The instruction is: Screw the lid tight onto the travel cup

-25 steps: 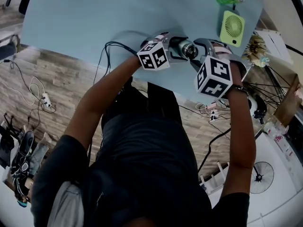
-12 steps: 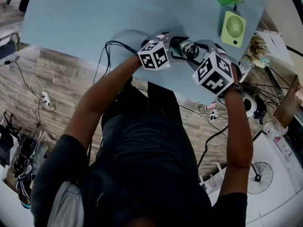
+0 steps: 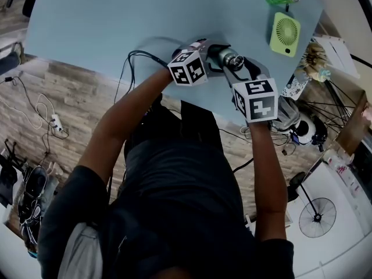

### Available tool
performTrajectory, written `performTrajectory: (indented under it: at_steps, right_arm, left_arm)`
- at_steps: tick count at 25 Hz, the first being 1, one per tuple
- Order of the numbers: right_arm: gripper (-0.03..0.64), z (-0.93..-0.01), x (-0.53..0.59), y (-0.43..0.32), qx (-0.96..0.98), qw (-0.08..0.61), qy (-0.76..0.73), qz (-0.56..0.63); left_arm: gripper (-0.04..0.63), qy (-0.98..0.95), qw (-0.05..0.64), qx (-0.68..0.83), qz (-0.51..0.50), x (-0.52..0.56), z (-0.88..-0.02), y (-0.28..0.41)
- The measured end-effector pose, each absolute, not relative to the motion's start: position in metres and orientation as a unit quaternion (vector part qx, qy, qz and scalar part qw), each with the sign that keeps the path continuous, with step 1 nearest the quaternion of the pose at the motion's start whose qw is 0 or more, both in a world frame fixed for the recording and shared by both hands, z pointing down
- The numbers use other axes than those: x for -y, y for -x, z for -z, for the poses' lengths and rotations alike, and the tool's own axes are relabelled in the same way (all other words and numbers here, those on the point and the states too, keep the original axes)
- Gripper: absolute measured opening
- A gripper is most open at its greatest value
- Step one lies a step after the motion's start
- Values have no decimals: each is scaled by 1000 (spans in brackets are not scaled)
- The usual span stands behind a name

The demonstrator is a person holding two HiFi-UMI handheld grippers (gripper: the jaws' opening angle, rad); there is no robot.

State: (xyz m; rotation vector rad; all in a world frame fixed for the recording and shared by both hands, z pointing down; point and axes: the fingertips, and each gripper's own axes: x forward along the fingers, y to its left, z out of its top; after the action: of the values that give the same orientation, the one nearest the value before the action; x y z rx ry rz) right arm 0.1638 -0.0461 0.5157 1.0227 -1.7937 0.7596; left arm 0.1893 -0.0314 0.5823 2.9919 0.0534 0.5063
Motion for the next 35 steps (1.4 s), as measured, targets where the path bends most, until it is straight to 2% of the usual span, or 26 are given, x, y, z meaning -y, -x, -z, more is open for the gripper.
performTrajectory:
  at_steps: [5, 9, 14, 18, 21, 25, 28, 30, 35]
  right_arm:
    - [241, -516, 46, -164, 713, 420, -462, -320]
    - [244, -516, 47, -162, 722, 424, -448, -312]
    - [287, -511, 35, -156, 748, 510, -336, -260]
    - [288, -507, 37, -166, 750, 605, -227, -143]
    - [304, -506, 37, -163, 753, 641, -128, -79]
    - [304, -513, 32, -153, 749, 663, -4, 11]
    - [299, -522, 29, -152, 742, 668, 36, 31]
    - [249, -526, 28, -154, 740, 671, 42, 29]
    - [245, -525, 30, -152, 754, 656, -21, -31]
  left_arm:
    - [425, -985, 52, -17, -166, 31, -581, -187]
    - [425, -984, 53, -17, -167, 31, -582, -187]
    - [425, -984, 54, -17, -166, 31, -583, -188]
    - [425, -984, 53, -18, -167, 30, -583, -186]
    - [425, -984, 53, -18, -168, 30, -583, -187]
    - [425, -984, 53, -18, -168, 31, -583, -189]
    - [425, -984, 54, -18, -168, 32, -583, -190]
    - [425, -984, 54, -18, -168, 32, -584, -191]
    - [425, -984, 54, -19, -168, 31, -582, -189]
